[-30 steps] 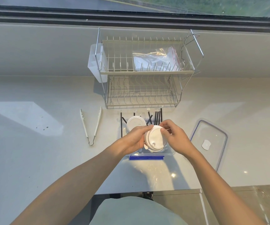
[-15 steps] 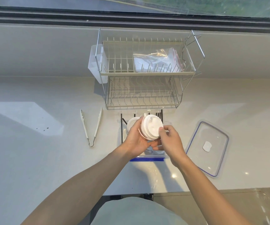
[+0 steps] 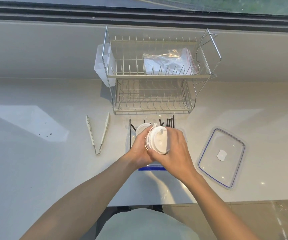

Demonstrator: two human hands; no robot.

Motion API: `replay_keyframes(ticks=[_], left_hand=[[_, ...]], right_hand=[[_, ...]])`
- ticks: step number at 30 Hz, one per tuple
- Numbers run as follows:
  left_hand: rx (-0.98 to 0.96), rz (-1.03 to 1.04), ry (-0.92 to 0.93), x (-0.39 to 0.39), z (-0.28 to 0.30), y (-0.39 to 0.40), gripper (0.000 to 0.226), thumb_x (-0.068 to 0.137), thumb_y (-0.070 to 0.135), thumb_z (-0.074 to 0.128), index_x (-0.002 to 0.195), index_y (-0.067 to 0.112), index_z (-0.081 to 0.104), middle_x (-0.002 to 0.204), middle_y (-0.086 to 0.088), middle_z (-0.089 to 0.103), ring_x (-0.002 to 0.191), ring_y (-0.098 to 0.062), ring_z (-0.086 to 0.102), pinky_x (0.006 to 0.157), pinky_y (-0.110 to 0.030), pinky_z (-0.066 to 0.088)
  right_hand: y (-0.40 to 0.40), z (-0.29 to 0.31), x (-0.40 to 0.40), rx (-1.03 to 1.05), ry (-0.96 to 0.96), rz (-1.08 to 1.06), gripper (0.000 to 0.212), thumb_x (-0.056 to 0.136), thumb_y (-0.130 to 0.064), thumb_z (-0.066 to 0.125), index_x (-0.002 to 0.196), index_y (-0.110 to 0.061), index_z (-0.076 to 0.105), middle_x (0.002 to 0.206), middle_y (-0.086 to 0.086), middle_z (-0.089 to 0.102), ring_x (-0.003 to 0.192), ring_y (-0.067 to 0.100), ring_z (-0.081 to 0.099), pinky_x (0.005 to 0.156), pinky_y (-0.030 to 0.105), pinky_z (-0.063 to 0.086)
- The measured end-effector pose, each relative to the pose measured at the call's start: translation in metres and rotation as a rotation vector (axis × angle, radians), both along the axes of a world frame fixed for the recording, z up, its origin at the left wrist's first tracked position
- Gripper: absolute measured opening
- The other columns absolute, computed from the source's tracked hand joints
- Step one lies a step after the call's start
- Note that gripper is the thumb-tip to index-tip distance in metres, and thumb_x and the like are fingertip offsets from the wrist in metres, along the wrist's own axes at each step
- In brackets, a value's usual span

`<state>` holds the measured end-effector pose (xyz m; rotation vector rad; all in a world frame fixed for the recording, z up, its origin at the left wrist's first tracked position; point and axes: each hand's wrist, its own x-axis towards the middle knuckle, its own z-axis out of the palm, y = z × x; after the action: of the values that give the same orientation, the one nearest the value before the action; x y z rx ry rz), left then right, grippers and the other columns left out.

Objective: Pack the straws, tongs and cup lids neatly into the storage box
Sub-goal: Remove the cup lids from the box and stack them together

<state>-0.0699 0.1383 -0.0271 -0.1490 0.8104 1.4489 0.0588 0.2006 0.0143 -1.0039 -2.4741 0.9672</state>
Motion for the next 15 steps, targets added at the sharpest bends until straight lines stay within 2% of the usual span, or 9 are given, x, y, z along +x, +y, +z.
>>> replay_keyframes(ticks=[2, 4, 8, 11, 15], left_hand=[[0.0, -0.016, 0.001, -0.001, 0.0, 0.0, 0.04, 0.094, 0.052, 0.063, 0.108, 0.018, 0.079, 0.105, -0.008, 0.078, 0.097, -0.026, 0.075, 0.081, -0.038, 0.06], [-0.015, -0.021, 0.009, 0.0, -0.001, 0.0, 0.044, 0.097, 0.056, 0.057, 0.105, 0.02, 0.08, 0.104, -0.008, 0.078, 0.095, -0.026, 0.076, 0.077, -0.037, 0.061], [-0.048, -0.033, -0.053, 0.001, -0.002, -0.002, 0.063, 0.092, 0.072, 0.049, 0.108, 0.02, 0.079, 0.105, -0.009, 0.077, 0.094, -0.026, 0.075, 0.078, -0.036, 0.059], [-0.022, -0.068, -0.052, -0.003, 0.001, -0.003, 0.065, 0.09, 0.072, 0.052, 0.111, 0.016, 0.079, 0.109, -0.011, 0.077, 0.099, -0.028, 0.075, 0.082, -0.039, 0.059], [0.003, -0.14, 0.015, -0.008, 0.005, -0.005, 0.057, 0.087, 0.063, 0.066, 0.114, 0.015, 0.078, 0.11, -0.011, 0.077, 0.1, -0.028, 0.075, 0.083, -0.041, 0.059]], right_hand=[[0.001, -0.002, 0.002, 0.075, -0.003, 0.03, 0.085, 0.065, -0.05, 0.079, 0.138, -0.025, 0.044, 0.13, -0.005, 0.046, 0.121, 0.017, 0.046, 0.101, 0.04, 0.048], [0.001, -0.003, 0.003, 0.172, -0.094, 0.093, 0.093, 0.066, -0.058, 0.077, 0.144, -0.024, 0.039, 0.133, -0.001, 0.043, 0.122, 0.02, 0.043, 0.103, 0.038, 0.046], [0.004, -0.009, 0.002, 0.173, -0.166, 0.116, 0.102, 0.068, -0.062, 0.08, 0.15, -0.022, 0.033, 0.138, 0.004, 0.041, 0.125, 0.022, 0.038, 0.106, 0.038, 0.041], [0.006, -0.013, 0.005, 0.169, -0.182, 0.139, 0.102, 0.069, -0.061, 0.078, 0.15, -0.025, 0.029, 0.138, 0.002, 0.038, 0.127, 0.022, 0.036, 0.106, 0.037, 0.039], [0.007, -0.017, 0.006, 0.088, -0.188, 0.13, 0.1, 0.067, -0.061, 0.076, 0.148, -0.026, 0.031, 0.141, 0.0, 0.036, 0.13, 0.021, 0.036, 0.108, 0.038, 0.042]])
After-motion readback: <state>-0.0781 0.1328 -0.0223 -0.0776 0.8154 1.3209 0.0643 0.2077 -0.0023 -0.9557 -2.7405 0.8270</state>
